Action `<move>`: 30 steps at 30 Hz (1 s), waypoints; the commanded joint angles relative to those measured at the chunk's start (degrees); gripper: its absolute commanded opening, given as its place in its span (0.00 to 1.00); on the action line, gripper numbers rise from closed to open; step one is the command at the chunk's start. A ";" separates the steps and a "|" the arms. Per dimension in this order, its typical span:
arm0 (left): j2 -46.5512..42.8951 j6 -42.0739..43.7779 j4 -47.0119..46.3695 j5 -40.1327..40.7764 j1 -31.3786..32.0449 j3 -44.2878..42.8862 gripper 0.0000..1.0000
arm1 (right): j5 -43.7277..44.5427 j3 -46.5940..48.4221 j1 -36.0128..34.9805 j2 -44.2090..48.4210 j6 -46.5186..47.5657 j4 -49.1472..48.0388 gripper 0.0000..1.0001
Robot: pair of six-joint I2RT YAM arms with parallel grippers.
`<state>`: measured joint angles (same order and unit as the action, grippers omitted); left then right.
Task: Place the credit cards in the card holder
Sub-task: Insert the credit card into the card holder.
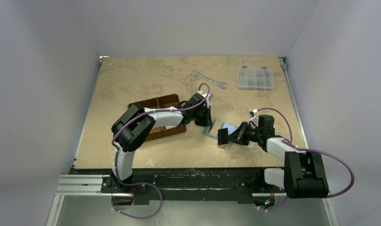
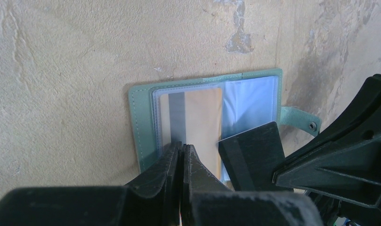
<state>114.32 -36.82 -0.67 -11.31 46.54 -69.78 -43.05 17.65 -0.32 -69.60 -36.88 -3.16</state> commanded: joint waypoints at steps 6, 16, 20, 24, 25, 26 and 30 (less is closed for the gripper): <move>-0.60 0.62 1.55 1.04 0.19 2.64 0.00 | 2.17 -1.09 0.14 -1.90 -3.97 -7.90 0.00; -1.32 0.03 -0.47 0.44 0.15 3.65 0.00 | 1.86 0.10 0.14 -8.48 -7.37 -18.10 0.00; -1.32 -0.20 -0.52 0.15 0.14 3.76 0.00 | 2.67 0.09 0.21 -9.15 -7.71 -21.25 0.00; -1.31 -0.18 -0.47 0.24 0.21 3.86 0.00 | 3.46 0.49 0.14 -10.17 -7.46 -23.14 0.00; -1.36 -0.29 -0.48 0.16 0.21 3.92 0.00 | 3.61 0.46 0.14 -10.72 -7.56 -23.91 0.00; -1.35 -0.34 -0.53 0.15 0.16 3.99 0.00 | 3.71 0.47 0.14 -11.41 -7.66 -24.64 0.00; -1.50 -0.55 -0.82 -0.13 0.18 4.21 0.00 | 3.81 -0.06 0.14 -13.62 -8.53 -27.97 0.00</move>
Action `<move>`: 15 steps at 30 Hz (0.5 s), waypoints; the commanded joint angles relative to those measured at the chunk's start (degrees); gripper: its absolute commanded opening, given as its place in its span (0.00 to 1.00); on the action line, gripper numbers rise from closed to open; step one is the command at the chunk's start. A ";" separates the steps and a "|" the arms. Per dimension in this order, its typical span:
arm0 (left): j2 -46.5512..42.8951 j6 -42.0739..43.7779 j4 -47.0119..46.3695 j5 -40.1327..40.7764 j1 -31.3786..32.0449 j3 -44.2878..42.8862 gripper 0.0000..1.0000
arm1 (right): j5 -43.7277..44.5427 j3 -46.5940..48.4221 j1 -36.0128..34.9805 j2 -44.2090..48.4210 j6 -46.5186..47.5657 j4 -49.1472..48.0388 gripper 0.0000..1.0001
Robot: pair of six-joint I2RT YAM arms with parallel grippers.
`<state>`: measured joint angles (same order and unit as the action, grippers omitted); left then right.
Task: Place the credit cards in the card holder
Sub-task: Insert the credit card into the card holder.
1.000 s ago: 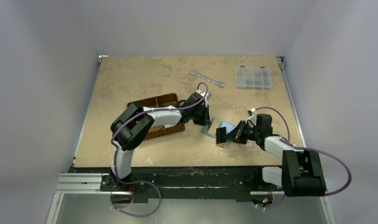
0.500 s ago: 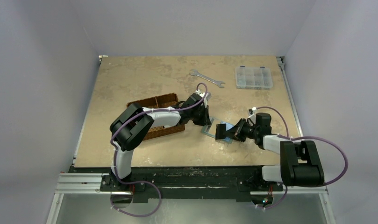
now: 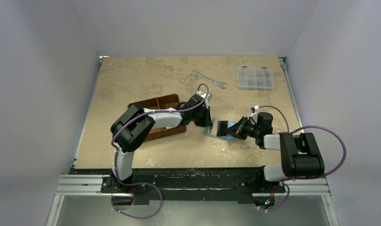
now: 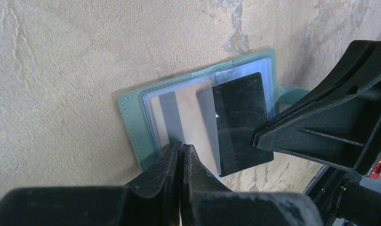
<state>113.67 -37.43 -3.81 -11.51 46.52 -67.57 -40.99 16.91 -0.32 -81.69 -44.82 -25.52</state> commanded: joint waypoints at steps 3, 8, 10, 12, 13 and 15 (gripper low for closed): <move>-0.83 0.07 2.11 0.14 0.19 2.45 0.00 | 1.90 0.69 0.14 -2.12 -0.27 -6.33 0.00; -0.73 -0.24 1.55 -0.17 0.18 2.90 0.00 | 1.59 -0.47 0.14 -3.33 -1.71 -10.59 0.00; -0.73 -0.34 1.36 -0.30 0.19 2.88 0.00 | 1.07 -1.86 0.14 -4.31 -3.64 -14.72 0.00; -0.76 -0.44 1.22 -0.40 0.16 2.88 0.00 | 0.88 -3.04 0.14 -5.20 -5.24 -18.09 0.00; -0.73 -0.47 1.14 -0.51 0.17 2.83 0.00 | 1.02 -3.11 0.06 -5.60 -5.29 -18.28 0.00; -0.87 -0.52 1.09 -0.51 0.20 2.79 0.00 | 2.17 -2.62 -0.02 -5.45 -3.77 -15.27 0.00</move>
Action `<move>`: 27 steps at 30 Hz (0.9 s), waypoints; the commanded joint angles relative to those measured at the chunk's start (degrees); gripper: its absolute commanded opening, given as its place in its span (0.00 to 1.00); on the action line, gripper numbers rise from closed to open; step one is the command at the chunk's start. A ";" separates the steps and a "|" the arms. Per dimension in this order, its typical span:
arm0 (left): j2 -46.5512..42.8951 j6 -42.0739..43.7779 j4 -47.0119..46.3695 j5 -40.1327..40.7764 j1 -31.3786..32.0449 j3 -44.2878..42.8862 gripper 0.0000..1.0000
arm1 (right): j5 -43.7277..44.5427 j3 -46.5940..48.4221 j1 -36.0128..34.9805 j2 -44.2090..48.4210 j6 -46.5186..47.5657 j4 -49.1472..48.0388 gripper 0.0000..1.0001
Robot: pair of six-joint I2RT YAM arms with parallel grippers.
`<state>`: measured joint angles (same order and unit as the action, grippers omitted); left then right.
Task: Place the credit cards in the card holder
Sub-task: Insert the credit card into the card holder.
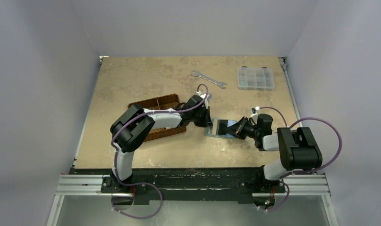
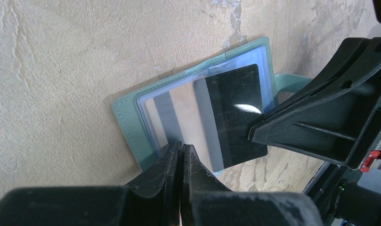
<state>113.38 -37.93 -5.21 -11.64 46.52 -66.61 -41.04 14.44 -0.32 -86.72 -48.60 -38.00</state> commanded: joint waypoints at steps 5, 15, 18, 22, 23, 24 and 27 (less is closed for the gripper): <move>-1.31 0.49 3.14 -0.37 0.20 1.46 0.00 | 6.62 3.84 -2.62 2.11 6.12 10.94 0.23; -1.04 0.97 3.02 -0.78 0.21 1.31 0.00 | 23.24 12.17 -6.73 11.37 14.63 39.25 0.44; -1.14 1.02 3.02 -0.82 0.22 1.36 0.00 | 23.23 13.15 -7.28 12.15 15.79 39.75 0.49; -1.13 1.06 2.93 -0.91 0.16 1.60 0.00 | 21.32 14.30 -7.96 8.78 15.98 36.69 0.47; -1.10 0.98 2.93 -0.89 0.21 1.73 0.00 | 20.96 14.37 -8.28 8.31 15.84 35.74 0.46; -1.22 1.01 2.93 -0.87 0.18 1.83 0.00 | 20.54 14.64 -8.59 7.86 15.69 34.99 0.45; -1.20 0.96 2.69 -0.95 0.16 2.10 0.00 | 19.78 15.27 -10.65 6.89 15.11 32.67 0.37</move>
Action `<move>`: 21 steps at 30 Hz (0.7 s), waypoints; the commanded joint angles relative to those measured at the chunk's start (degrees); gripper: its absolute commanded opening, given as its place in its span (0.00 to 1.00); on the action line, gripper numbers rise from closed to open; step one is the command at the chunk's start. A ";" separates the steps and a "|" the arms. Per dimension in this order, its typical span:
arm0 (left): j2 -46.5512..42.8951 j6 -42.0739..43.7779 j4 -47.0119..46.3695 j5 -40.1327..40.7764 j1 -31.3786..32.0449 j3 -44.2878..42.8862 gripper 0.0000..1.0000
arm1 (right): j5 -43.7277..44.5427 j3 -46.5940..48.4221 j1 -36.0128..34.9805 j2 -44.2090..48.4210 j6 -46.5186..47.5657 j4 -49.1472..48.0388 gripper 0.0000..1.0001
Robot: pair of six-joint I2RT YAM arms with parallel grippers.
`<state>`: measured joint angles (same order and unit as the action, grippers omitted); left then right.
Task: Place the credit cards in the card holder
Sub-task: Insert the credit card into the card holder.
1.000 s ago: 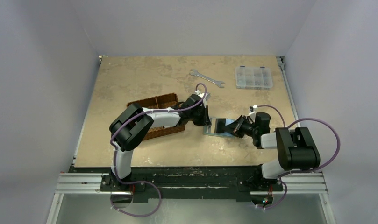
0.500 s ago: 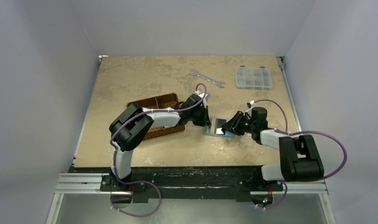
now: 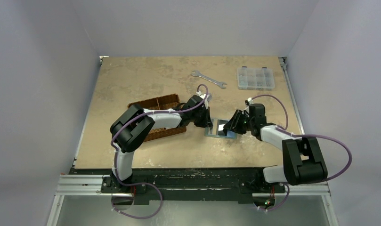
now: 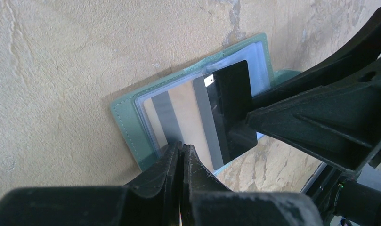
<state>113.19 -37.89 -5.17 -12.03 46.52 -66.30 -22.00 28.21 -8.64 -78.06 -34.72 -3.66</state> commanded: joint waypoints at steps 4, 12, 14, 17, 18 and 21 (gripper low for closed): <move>-1.89 1.12 3.27 -1.37 0.17 0.72 0.00 | -0.31 2.14 -3.40 -3.27 0.32 -3.22 0.28; -8.14 3.19 10.17 2.53 -0.32 -2.12 0.24 | 1.74 2.53 -3.39 -1.96 3.00 0.15 0.29; -8.26 4.15 11.19 4.24 -0.38 -2.17 0.21 | 2.59 3.00 -3.37 -1.72 4.05 1.39 0.31; -5.83 4.70 11.77 4.67 -0.33 -2.22 0.10 | 4.38 4.15 -3.40 -1.13 5.86 3.44 0.32; -4.68 4.76 11.52 4.81 -0.37 -2.17 0.07 | 5.50 4.61 -3.37 -0.89 6.44 4.68 0.33; -2.21 4.69 10.73 4.68 -0.26 -2.16 0.02 | 5.85 5.95 -3.40 -0.71 7.89 6.18 0.34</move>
<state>108.22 -34.76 5.32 -8.64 46.52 -66.98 -19.92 31.22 -11.97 -80.23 -30.79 -1.32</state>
